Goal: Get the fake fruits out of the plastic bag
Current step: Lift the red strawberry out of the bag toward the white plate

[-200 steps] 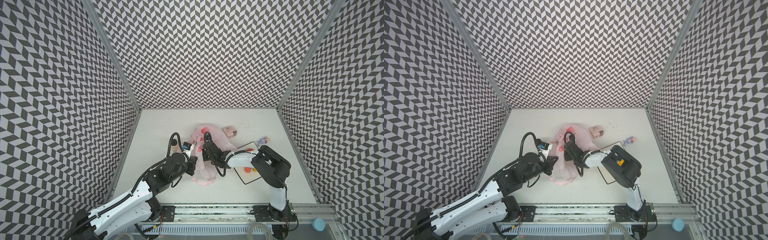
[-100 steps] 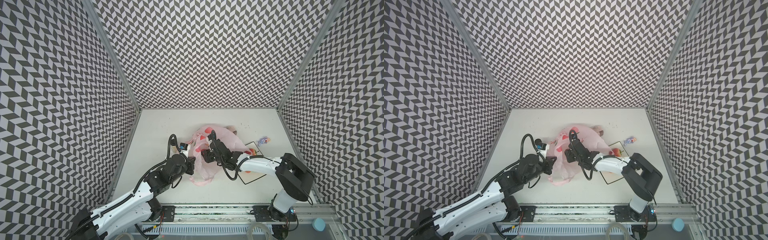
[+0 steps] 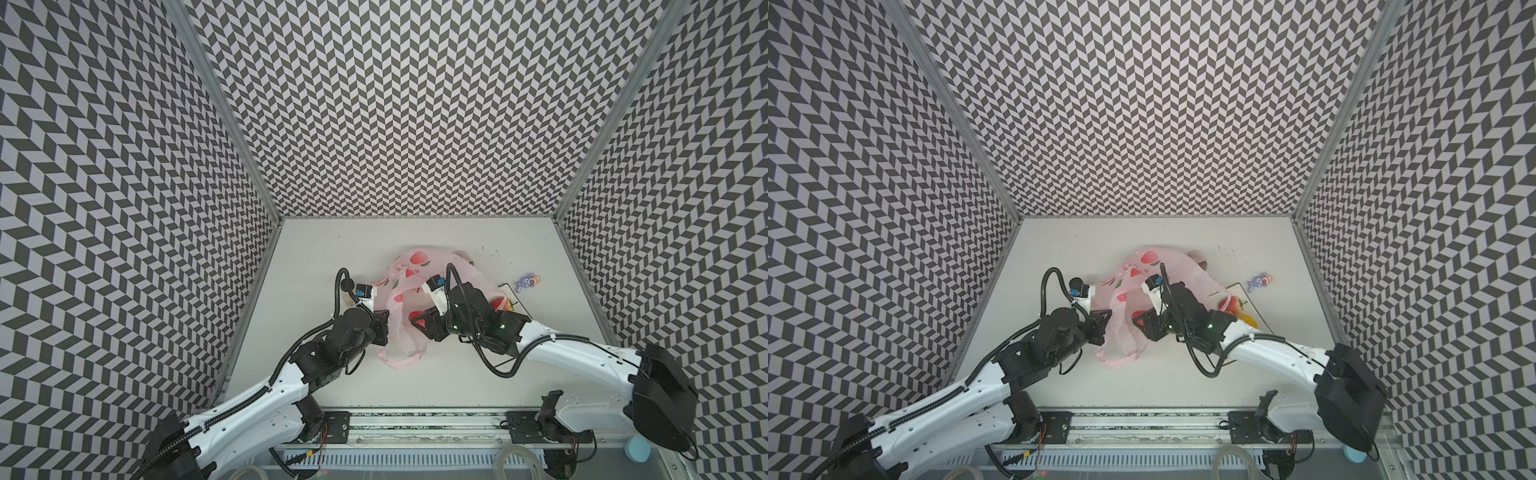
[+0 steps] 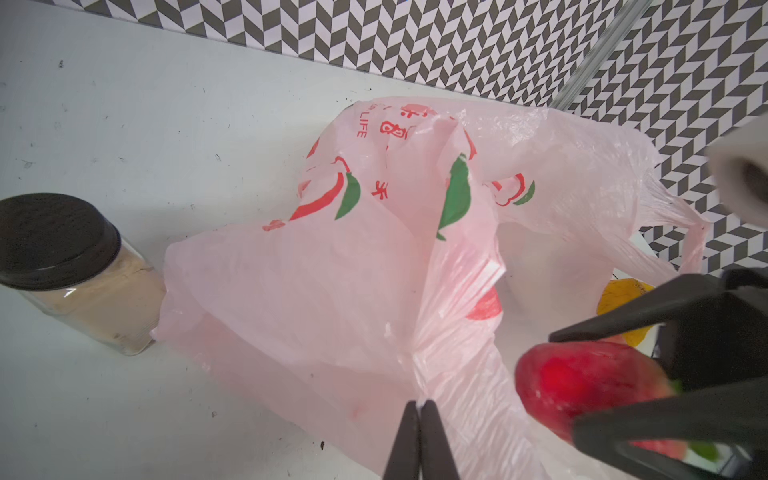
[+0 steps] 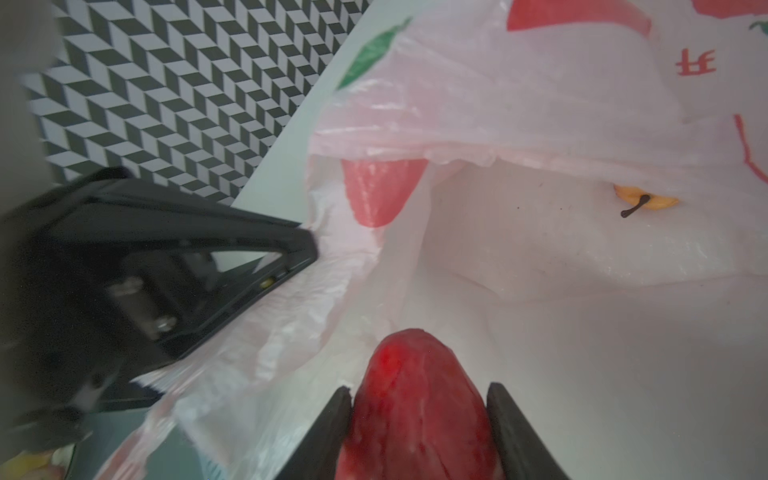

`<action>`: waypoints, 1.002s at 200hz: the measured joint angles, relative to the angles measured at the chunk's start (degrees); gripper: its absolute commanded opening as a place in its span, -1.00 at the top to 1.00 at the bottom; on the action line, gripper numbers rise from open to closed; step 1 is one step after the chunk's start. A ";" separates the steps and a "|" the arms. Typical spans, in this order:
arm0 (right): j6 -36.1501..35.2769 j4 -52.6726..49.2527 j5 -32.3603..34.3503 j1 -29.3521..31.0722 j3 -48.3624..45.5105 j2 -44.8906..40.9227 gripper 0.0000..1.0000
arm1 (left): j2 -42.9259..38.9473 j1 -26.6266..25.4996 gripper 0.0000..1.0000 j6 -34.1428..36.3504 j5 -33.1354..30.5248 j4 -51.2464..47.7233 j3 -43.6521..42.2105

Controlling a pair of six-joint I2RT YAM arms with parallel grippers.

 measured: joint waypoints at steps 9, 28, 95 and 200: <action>-0.26 -1.31 -0.48 0.04 0.00 -1.97 0.62 | 0.00 0.00 1.00 -0.15 -0.15 0.02 -0.04; -0.33 -4.20 -0.55 0.04 0.00 -6.45 0.63 | 0.00 0.00 1.00 -0.35 -0.55 0.07 -0.09; 4.72 -16.74 3.72 0.13 -3.48 -24.20 0.62 | -0.02 0.00 1.00 -1.14 -1.27 0.09 -0.09; 21.40 -27.76 10.03 0.13 -15.54 -31.45 0.63 | -1.38 0.00 1.00 -1.81 -2.23 -0.22 -0.07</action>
